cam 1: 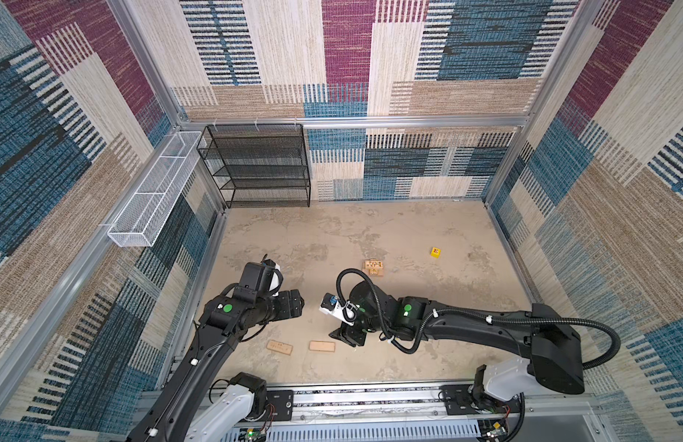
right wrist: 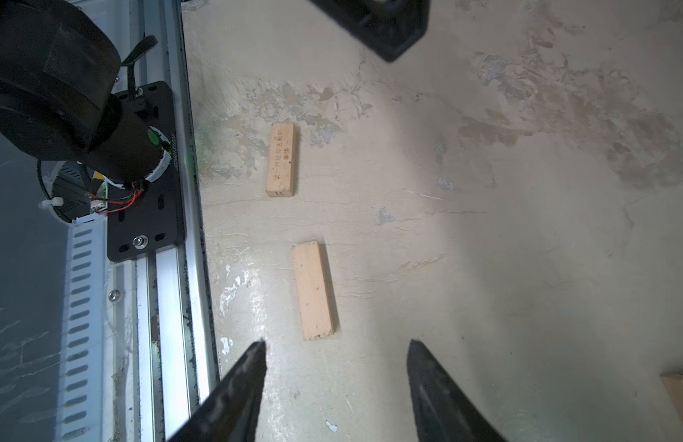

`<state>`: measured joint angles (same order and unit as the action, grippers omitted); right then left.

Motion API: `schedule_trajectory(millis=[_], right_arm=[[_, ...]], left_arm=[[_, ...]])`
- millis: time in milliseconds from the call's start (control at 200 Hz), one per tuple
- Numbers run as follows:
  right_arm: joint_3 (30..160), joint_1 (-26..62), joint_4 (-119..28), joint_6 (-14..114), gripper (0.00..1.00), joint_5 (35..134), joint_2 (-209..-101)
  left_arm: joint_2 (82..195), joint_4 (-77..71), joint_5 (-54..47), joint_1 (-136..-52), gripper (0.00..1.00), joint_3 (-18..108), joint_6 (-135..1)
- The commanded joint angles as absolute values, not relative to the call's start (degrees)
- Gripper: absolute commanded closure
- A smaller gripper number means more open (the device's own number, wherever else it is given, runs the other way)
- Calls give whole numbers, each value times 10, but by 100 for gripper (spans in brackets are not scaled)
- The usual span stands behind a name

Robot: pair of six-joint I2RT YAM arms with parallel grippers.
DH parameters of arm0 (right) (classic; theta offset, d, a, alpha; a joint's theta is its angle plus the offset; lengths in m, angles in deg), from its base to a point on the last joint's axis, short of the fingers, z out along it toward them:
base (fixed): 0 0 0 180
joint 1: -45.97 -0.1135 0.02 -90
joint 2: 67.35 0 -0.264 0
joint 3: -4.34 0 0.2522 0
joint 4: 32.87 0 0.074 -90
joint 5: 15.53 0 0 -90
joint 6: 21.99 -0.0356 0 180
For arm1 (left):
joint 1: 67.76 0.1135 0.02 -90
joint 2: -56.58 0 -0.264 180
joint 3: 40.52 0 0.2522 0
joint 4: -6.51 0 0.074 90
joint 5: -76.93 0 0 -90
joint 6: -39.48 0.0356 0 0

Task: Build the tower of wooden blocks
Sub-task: 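Move the right gripper toward the loose plain bars nearer the robot, then lower the open right gripper around the plain bar nearest the robot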

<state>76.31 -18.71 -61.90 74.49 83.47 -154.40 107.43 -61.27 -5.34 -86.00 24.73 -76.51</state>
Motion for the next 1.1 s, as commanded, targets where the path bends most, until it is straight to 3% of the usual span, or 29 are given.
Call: schedule_trajectory(millis=[0, 571, 1092], right_arm=[[777, -192, -599, 734, 40, 845, -1563], [865, -203, -629, 822, 46, 882, -1684], [859, -204, -666, 842, 51, 843, -1731]], left_arm=[[1061, -646, -52, -860, 13, 242, -794], [982, -700, -24, -860, 14, 208, -855], [912, -748, 39, -861, 18, 138, -890]])
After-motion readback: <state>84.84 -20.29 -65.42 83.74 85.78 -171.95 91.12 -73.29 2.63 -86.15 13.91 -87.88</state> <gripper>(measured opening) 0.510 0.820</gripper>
